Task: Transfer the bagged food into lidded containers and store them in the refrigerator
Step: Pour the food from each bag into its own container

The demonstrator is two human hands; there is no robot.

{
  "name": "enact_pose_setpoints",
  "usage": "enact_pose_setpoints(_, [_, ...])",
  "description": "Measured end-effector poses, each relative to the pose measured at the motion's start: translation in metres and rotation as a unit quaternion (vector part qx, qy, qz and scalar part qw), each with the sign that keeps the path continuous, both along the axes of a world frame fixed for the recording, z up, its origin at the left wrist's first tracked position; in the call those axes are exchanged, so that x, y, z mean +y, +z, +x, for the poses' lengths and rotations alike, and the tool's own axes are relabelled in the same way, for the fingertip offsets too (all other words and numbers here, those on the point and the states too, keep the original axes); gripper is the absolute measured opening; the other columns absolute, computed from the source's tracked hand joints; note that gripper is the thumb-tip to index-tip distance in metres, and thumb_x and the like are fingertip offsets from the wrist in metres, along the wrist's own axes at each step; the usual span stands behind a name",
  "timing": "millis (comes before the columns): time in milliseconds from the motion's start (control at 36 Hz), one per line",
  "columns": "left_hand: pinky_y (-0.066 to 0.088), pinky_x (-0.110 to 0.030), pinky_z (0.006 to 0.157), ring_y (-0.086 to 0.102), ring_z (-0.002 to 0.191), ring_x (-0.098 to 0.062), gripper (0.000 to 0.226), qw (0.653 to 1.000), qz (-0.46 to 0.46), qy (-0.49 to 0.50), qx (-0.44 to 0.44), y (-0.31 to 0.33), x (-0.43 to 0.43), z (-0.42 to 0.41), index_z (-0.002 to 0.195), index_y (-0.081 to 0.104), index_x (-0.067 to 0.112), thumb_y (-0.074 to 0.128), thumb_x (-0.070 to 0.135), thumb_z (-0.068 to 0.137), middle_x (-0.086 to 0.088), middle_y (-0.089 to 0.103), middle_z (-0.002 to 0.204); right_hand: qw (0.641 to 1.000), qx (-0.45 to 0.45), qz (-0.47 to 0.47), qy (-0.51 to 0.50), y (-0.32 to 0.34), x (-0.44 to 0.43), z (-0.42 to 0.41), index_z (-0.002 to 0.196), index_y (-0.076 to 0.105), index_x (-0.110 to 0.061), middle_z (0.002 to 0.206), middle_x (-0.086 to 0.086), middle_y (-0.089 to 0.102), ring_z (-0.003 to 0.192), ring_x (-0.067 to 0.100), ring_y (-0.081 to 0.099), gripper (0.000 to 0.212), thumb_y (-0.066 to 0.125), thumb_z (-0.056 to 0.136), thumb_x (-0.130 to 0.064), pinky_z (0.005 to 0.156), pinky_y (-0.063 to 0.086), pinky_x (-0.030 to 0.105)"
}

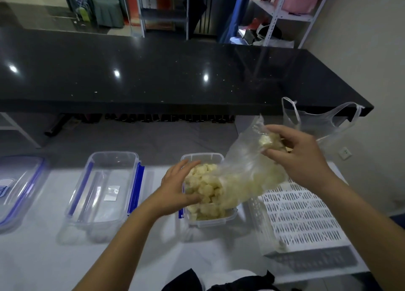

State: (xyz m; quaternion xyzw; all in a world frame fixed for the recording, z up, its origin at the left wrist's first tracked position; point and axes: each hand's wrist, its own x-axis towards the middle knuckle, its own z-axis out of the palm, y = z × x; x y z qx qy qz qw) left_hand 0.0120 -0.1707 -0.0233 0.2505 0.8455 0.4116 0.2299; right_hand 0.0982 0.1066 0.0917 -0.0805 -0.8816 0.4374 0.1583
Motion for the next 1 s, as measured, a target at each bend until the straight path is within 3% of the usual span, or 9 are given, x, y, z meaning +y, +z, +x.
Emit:
enact_pose_setpoints(83, [0.039, -0.039, 0.109, 0.031, 0.14, -0.006, 0.077, 0.997, 0.082, 0.001, 0.008, 0.035, 0.003, -0.009, 0.145, 0.033, 0.055, 0.076, 0.052, 0.08, 0.02, 0.028, 0.157, 1.0, 0.002, 0.01, 0.026, 0.0, -0.005, -0.004, 0.12, 0.065, -0.039, 0.096, -0.009, 0.071, 0.087, 0.014, 0.067, 0.053, 0.083, 0.078, -0.013, 0.078, 0.06, 0.038])
enact_pose_setpoints(194, [0.036, -0.032, 0.11, 0.037, 0.14, -0.004, 0.077, 0.985, 0.169, 0.001, 0.022, 0.077, 0.031, -0.021, 0.142, 0.042, 0.053, 0.073, 0.066, 0.073, 0.022, 0.04, 0.153, 0.996, -0.002, 0.034, 0.078, 0.001, -0.016, -0.012, 0.118, 0.065, -0.042, 0.099, -0.014, 0.07, 0.089, 0.005, 0.066, 0.049, 0.083, 0.078, -0.018, 0.076, 0.054, 0.021])
enact_pose_setpoints(306, [0.044, -0.041, 0.11, 0.043, 0.14, -0.017, 0.059, 0.97, 0.224, -0.028, -0.087, 0.092, 0.057, -0.03, 0.135, 0.06, 0.031, 0.079, 0.041, 0.081, 0.009, 0.049, 0.15, 0.993, -0.004, 0.046, 0.112, 0.003, -0.027, -0.017, 0.112, 0.064, -0.051, 0.096, -0.017, 0.069, 0.089, 0.005, 0.066, 0.049, 0.082, 0.078, -0.02, 0.079, 0.054, 0.027])
enact_pose_setpoints(361, [0.055, -0.033, 0.098, 0.056, 0.129, -0.016, 0.027, 0.953, 0.285, -0.015, -0.105, 0.091, 0.062, -0.033, 0.109, 0.074, 0.008, 0.076, 0.022, 0.086, 0.006, 0.059, 0.141, 0.991, -0.008, 0.05, 0.12, 0.002, -0.028, -0.017, 0.113, 0.066, -0.047, 0.097, -0.016, 0.07, 0.089, 0.006, 0.067, 0.046, 0.082, 0.079, -0.021, 0.079, 0.057, 0.033])
enact_pose_setpoints(417, [0.056, -0.028, 0.093, 0.063, 0.121, -0.011, 0.009, 0.939, 0.333, 0.009, -0.091, 0.087, 0.062, -0.033, 0.086, 0.074, 0.005, 0.073, 0.013, 0.088, 0.007, 0.065, 0.133, 0.991, -0.013, 0.045, 0.122, 0.0, -0.026, -0.015, 0.114, 0.068, -0.041, 0.098, -0.016, 0.07, 0.091, 0.007, 0.067, 0.043, 0.082, 0.079, -0.021, 0.078, 0.057, 0.035])
enact_pose_setpoints(528, [0.055, -0.026, 0.093, 0.063, 0.12, -0.009, 0.012, 0.931, 0.359, 0.034, -0.06, 0.084, 0.059, -0.032, 0.075, 0.072, 0.014, 0.073, 0.012, 0.087, 0.008, 0.067, 0.13, 0.995, -0.03, 0.051, 0.078, -0.012, -0.018, -0.006, 0.102, 0.066, -0.046, 0.092, -0.027, 0.068, 0.083, -0.002, 0.063, 0.041, 0.085, 0.075, -0.021, 0.072, 0.047, 0.021])
enact_pose_setpoints(639, [0.053, -0.015, 0.083, 0.064, 0.115, -0.004, 0.011, 0.93, 0.361, 0.04, -0.063, 0.084, 0.055, -0.03, 0.078, 0.075, 0.014, 0.072, 0.011, 0.088, 0.007, 0.068, 0.127, 0.995, -0.086, 0.027, 0.041, -0.027, -0.006, 0.006, 0.093, 0.073, -0.035, 0.077, -0.014, 0.068, 0.074, 0.003, 0.062, 0.026, 0.086, 0.074, -0.022, 0.07, 0.049, 0.025])
enact_pose_setpoints(778, [0.055, -0.021, 0.085, 0.067, 0.111, -0.011, 0.011, 0.926, 0.367, 0.043, -0.08, 0.084, 0.051, -0.031, 0.088, 0.078, 0.013, 0.072, 0.004, 0.087, 0.001, 0.069, 0.126, 0.989, -0.138, -0.046, 0.017, -0.039, 0.001, 0.018, 0.099, 0.077, -0.024, 0.094, -0.005, 0.075, 0.092, 0.015, 0.069, 0.026, 0.085, 0.075, -0.023, 0.087, 0.056, 0.039])
enact_pose_setpoints(1000, [0.056, -0.026, 0.09, 0.069, 0.108, -0.015, 0.014, 0.915, 0.388, 0.056, -0.096, 0.084, 0.048, -0.03, 0.084, 0.078, 0.014, 0.07, 0.002, 0.088, -0.001, 0.072, 0.12, 0.96, -0.206, -0.176, 0.07, -0.048, 0.001, 0.028, 0.087, 0.077, -0.021, 0.092, 0.004, 0.077, 0.088, 0.014, 0.072, 0.023, 0.085, 0.067, -0.03, 0.077, 0.056, 0.024])
